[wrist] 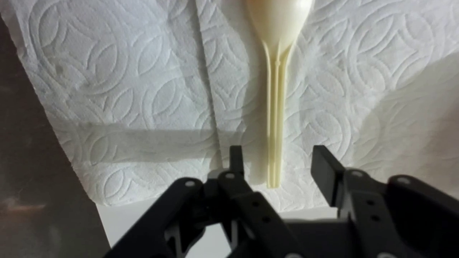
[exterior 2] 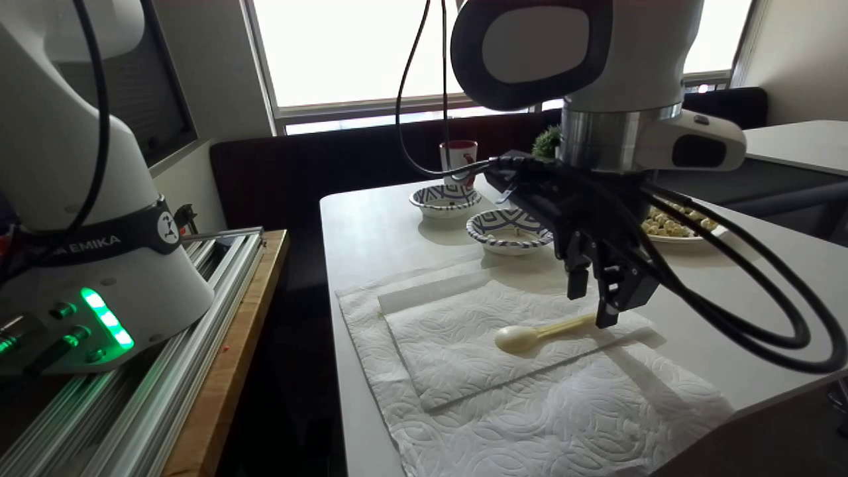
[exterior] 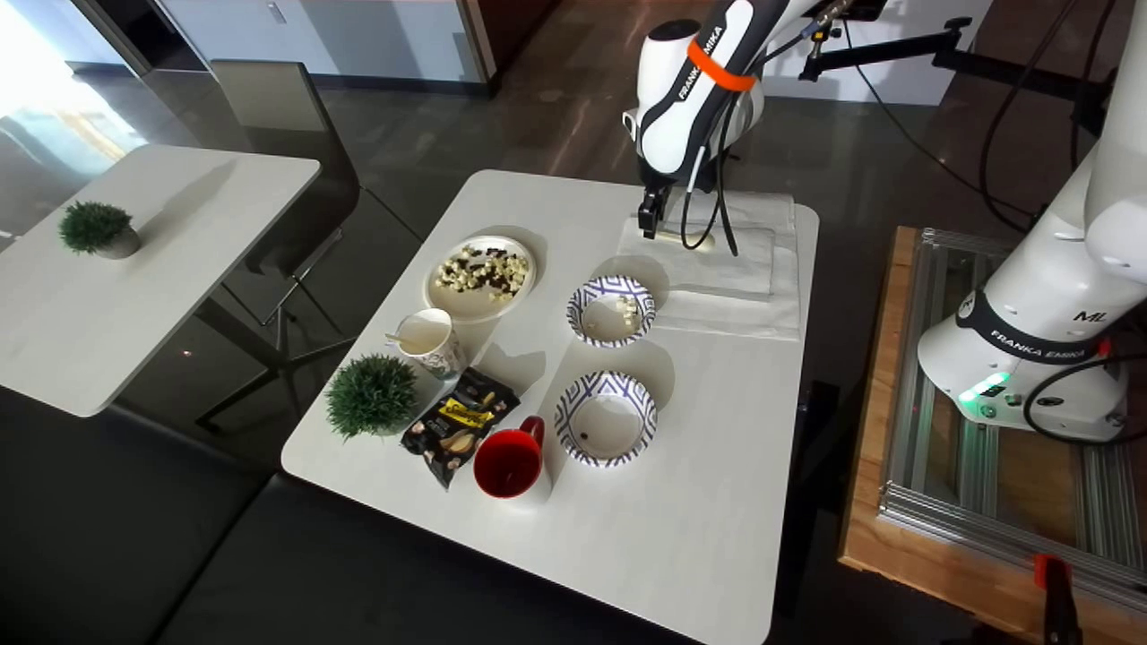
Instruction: Take the plastic spoon off of the paper towel
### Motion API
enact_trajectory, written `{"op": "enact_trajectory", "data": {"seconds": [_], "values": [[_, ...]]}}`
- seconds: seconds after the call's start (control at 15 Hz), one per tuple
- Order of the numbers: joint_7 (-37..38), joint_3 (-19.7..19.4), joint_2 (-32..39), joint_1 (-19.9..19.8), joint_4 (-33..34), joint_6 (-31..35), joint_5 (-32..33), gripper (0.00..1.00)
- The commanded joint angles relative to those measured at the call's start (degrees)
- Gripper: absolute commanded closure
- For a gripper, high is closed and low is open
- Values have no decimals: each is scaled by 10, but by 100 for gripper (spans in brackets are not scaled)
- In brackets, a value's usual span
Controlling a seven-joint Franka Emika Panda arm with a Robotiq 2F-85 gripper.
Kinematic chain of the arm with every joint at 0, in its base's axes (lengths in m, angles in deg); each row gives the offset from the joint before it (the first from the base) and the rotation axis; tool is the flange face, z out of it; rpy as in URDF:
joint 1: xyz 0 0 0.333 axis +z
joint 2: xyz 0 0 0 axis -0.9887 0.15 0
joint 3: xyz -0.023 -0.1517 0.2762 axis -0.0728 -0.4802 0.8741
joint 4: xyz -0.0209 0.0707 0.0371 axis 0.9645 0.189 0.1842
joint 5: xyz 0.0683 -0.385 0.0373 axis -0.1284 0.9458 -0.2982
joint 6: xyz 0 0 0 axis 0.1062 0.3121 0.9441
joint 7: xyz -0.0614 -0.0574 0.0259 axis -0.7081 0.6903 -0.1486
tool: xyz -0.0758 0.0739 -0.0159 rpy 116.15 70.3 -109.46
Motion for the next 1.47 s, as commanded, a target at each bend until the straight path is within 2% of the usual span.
{"op": "enact_trajectory", "data": {"seconds": [0.0, 0.4, 0.93, 1.0, 1.13, 1.2, 1.27, 1.33, 1.4], "values": [[-6, 12, 18, -15, 14, 11, 7, 51], [-4, 12, 27, -17, 19, 10, 12, 51], [-3, 12, 26, -14, 14, 11, 20, 72], [-2, 11, 24, -14, 13, 11, 21, 83], [-1, 11, 21, -12, 10, 12, 24, 86], [-1, 11, 20, -11, 9, 12, 25, 93], [0, 11, 19, -10, 9, 11, 27, 96], [1, 12, 16, -10, 8, 8, 27, 92], [0, 14, 14, -11, 9, 7, 26, 93]]}}
